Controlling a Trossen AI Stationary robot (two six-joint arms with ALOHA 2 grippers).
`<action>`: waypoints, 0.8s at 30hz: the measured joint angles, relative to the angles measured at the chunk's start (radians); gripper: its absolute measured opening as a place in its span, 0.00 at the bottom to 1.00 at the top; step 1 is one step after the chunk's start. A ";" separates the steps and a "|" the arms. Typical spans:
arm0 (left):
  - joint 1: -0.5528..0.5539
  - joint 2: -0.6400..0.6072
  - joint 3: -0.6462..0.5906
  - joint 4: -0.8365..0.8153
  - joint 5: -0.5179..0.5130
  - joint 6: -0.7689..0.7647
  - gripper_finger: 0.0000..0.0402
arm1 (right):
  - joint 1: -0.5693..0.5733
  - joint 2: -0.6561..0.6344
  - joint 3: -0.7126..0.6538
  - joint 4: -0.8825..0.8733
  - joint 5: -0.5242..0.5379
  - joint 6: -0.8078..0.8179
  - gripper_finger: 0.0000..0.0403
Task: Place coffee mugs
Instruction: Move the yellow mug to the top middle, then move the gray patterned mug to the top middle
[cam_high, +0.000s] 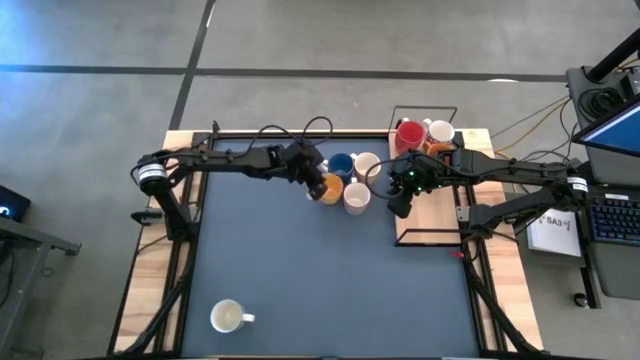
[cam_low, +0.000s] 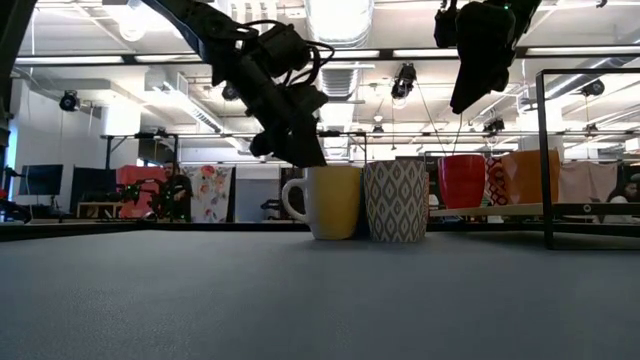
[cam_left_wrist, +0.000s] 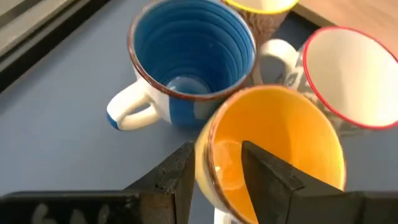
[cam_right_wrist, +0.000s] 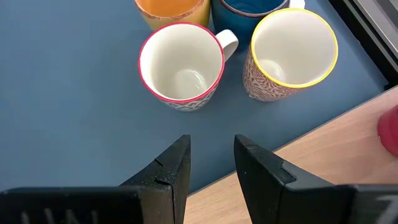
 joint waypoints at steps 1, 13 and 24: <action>0.000 0.000 0.003 -0.012 0.002 0.000 0.28 | 0.000 0.000 0.000 0.000 0.000 0.000 0.28; -0.100 -0.137 -0.002 -0.257 -0.024 -0.034 0.28 | 0.000 0.000 0.000 0.000 0.000 0.000 0.28; -0.501 -0.293 -0.009 -0.686 -0.182 -0.489 0.28 | 0.000 0.000 0.000 0.000 0.000 0.000 0.28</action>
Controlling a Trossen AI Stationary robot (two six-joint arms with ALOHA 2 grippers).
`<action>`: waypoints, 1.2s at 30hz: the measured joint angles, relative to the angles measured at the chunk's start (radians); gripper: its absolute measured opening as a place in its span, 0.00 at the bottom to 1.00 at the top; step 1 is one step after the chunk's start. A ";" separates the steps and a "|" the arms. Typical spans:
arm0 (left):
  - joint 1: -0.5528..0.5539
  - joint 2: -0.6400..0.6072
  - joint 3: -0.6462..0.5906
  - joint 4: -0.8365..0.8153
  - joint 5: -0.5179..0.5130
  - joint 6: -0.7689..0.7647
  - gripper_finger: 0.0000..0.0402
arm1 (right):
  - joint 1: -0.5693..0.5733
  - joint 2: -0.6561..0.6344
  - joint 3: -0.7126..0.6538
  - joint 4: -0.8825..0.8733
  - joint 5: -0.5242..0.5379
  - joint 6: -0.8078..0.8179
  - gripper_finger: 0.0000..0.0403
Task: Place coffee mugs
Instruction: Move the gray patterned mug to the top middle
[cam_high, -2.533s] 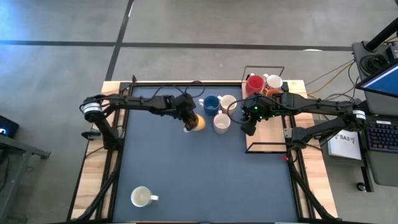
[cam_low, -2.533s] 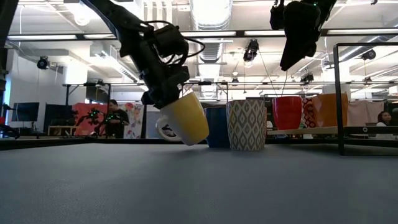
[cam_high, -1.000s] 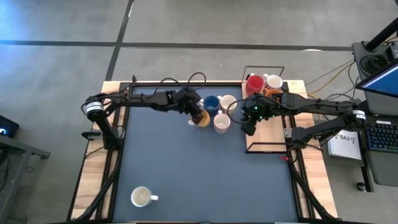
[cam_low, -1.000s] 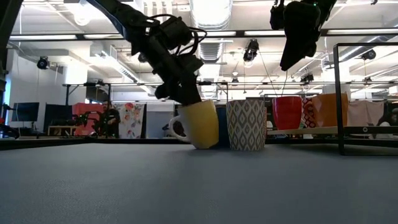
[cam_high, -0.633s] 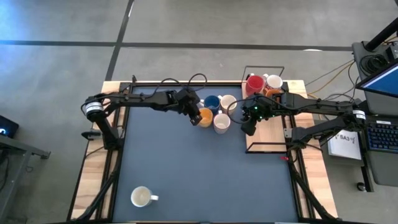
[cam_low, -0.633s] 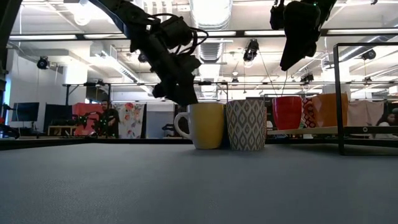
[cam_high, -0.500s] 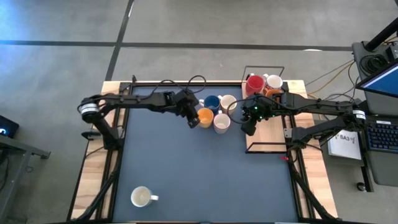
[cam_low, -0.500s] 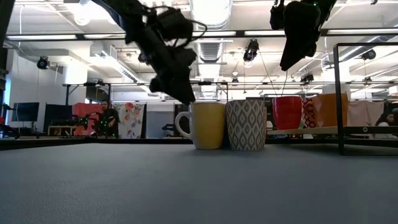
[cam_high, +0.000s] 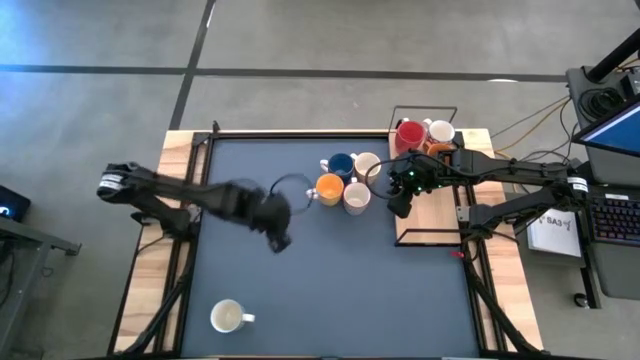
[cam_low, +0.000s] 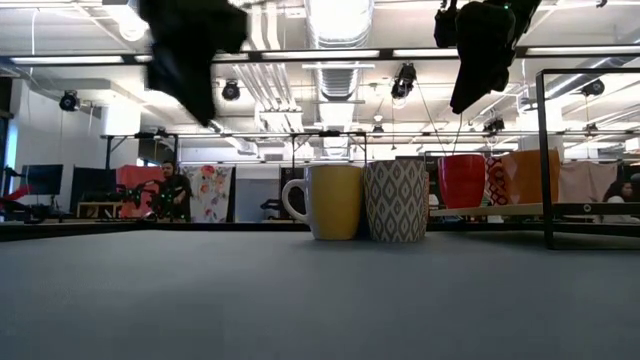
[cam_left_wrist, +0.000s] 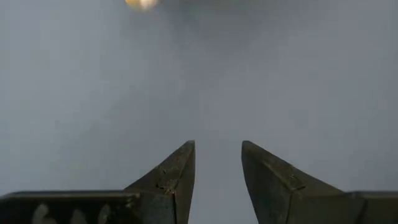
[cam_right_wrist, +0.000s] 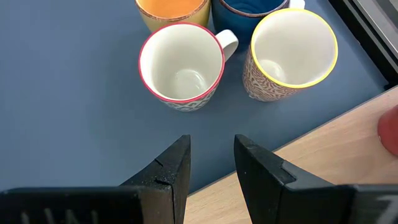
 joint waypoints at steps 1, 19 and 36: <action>-0.048 -0.007 0.000 -0.034 -0.013 -0.058 0.28 | 0.000 0.000 0.000 0.000 0.000 0.000 0.28; -0.582 0.005 -0.002 -0.330 0.248 -0.741 0.28 | 0.000 0.000 0.000 0.000 0.000 0.000 0.28; -0.725 0.004 -0.003 -0.160 0.302 -0.743 0.28 | 0.000 0.000 0.000 0.000 0.000 0.000 0.28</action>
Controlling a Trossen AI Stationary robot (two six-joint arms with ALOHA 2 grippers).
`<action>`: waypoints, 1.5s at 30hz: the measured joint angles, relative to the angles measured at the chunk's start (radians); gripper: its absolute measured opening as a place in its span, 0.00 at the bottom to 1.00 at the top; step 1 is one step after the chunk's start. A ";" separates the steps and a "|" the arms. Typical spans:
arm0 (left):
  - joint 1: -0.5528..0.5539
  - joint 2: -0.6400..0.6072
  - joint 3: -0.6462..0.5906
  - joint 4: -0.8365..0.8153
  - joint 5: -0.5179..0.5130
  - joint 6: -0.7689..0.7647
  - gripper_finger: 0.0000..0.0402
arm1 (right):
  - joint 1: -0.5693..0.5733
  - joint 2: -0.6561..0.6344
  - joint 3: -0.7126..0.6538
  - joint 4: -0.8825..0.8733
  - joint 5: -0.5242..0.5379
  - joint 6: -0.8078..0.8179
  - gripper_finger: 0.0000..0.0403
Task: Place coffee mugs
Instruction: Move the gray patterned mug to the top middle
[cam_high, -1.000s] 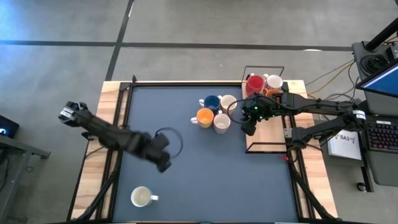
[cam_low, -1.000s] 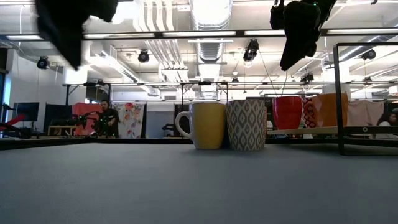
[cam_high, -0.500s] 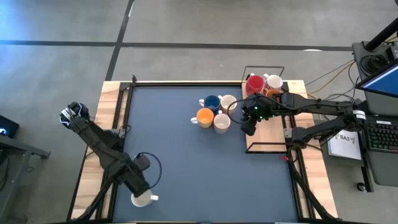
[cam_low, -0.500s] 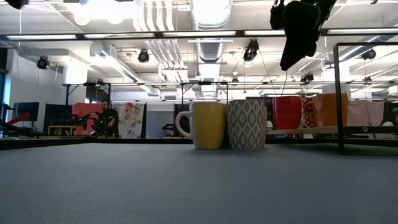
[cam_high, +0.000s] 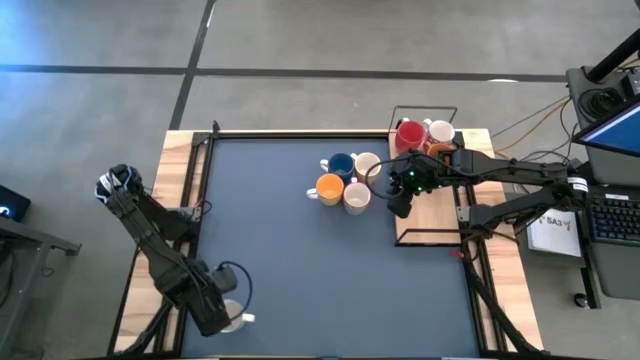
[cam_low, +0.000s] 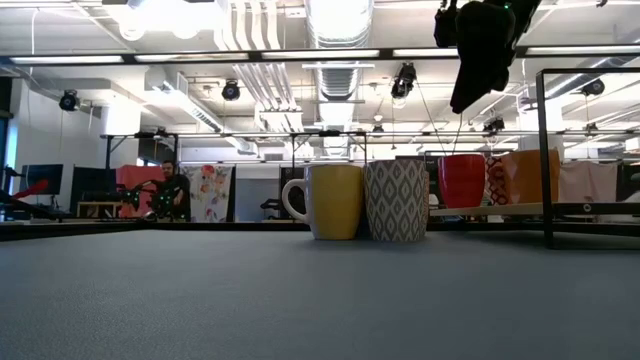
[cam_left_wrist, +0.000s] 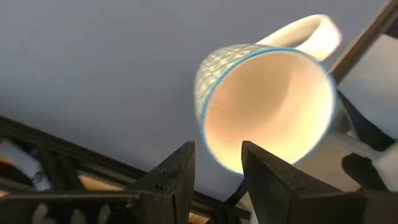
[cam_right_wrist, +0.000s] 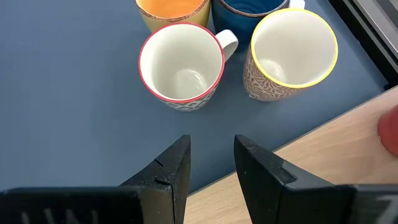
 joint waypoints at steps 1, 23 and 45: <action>0.000 0.000 -0.003 0.008 0.000 0.003 0.28 | 0.000 0.000 0.000 0.000 0.000 0.000 0.28; 0.138 0.069 -0.110 0.117 -0.062 0.210 0.08 | 0.000 0.000 0.000 0.000 0.000 0.000 0.28; 0.557 0.074 -0.113 0.318 -0.253 0.745 0.03 | 0.000 0.000 0.000 0.000 0.000 0.000 0.28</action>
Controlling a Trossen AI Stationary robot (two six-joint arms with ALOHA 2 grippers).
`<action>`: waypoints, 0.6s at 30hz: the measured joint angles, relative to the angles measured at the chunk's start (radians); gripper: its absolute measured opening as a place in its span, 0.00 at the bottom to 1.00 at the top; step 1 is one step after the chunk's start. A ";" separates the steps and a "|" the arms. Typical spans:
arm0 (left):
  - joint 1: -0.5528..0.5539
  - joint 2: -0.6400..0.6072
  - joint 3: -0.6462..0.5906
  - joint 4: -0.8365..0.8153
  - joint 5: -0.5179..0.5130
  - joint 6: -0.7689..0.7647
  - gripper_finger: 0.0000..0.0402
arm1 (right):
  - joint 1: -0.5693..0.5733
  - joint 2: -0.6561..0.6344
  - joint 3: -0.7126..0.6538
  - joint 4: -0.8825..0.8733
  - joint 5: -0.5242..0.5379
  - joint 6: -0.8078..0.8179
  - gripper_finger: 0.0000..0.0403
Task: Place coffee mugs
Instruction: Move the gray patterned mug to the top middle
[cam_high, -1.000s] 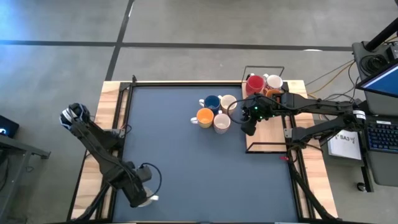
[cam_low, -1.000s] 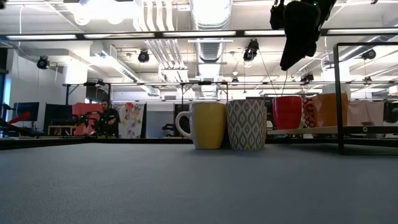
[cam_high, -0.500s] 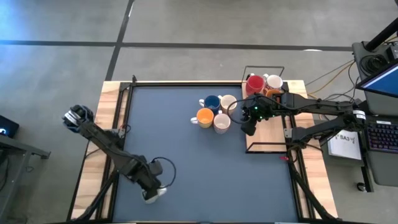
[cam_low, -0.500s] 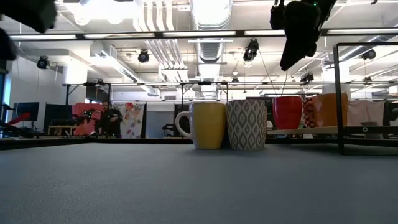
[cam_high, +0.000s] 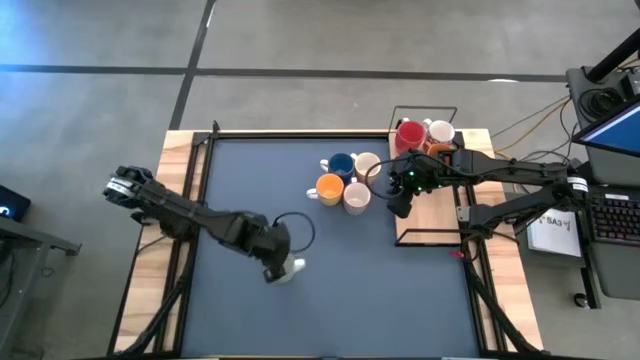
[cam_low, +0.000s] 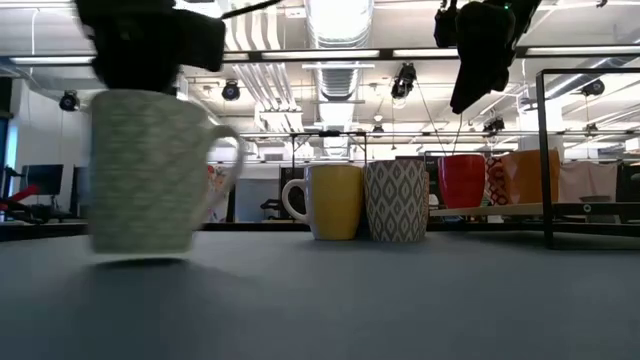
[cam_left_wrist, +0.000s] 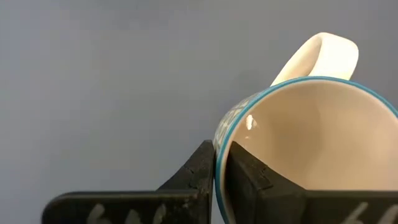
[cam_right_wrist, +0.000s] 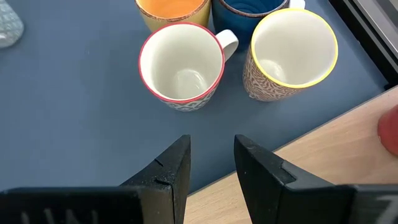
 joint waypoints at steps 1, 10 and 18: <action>0.023 0.000 0.000 0.021 -0.003 0.029 0.03 | 0.000 0.000 0.000 0.000 0.000 0.000 0.28; 0.222 0.003 0.000 0.192 0.001 0.226 0.03 | 0.000 0.000 0.000 0.000 0.000 0.000 0.28; 0.355 0.003 0.000 0.313 0.005 0.337 0.03 | 0.000 0.000 0.000 0.000 0.000 0.000 0.28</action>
